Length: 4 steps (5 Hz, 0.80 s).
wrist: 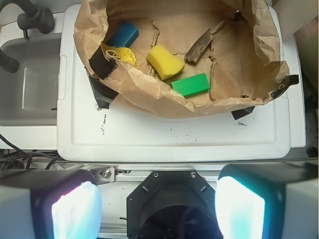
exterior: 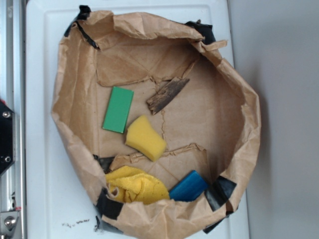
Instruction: Grab the wood chip.
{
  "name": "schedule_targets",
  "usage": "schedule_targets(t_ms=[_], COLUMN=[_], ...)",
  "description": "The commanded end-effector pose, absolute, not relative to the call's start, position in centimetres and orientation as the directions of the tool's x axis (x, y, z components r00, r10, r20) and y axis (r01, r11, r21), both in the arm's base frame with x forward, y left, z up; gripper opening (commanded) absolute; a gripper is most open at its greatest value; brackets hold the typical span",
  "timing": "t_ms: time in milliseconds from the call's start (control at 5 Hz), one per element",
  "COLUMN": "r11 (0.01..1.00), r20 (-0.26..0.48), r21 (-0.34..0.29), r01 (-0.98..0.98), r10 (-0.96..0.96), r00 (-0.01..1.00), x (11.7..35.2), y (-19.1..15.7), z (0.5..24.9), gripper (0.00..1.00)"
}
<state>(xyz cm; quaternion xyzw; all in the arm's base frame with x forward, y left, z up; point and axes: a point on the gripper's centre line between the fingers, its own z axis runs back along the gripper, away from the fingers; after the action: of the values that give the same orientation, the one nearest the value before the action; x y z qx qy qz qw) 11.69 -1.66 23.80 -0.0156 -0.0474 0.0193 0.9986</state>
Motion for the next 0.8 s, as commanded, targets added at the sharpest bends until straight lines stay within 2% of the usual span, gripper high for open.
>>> schedule_targets(t_ms=[0, 200, 400, 600], r11=[0.999, 0.986, 0.970, 0.970], r20=[0.094, 0.076, 0.066, 0.066], r21=[-0.033, -0.032, -0.027, -0.027], r01=[-0.037, -0.162, -0.240, -0.240], r10=[0.040, 0.164, 0.242, 0.242], r00=[0.995, 0.984, 0.968, 0.968], x=[11.7, 16.7, 19.4, 19.4], y=[-1.7, -1.6, -0.3, -0.3], z=[23.8, 22.7, 21.6, 21.6], gripper=[1.00, 1.00, 1.00, 1.00])
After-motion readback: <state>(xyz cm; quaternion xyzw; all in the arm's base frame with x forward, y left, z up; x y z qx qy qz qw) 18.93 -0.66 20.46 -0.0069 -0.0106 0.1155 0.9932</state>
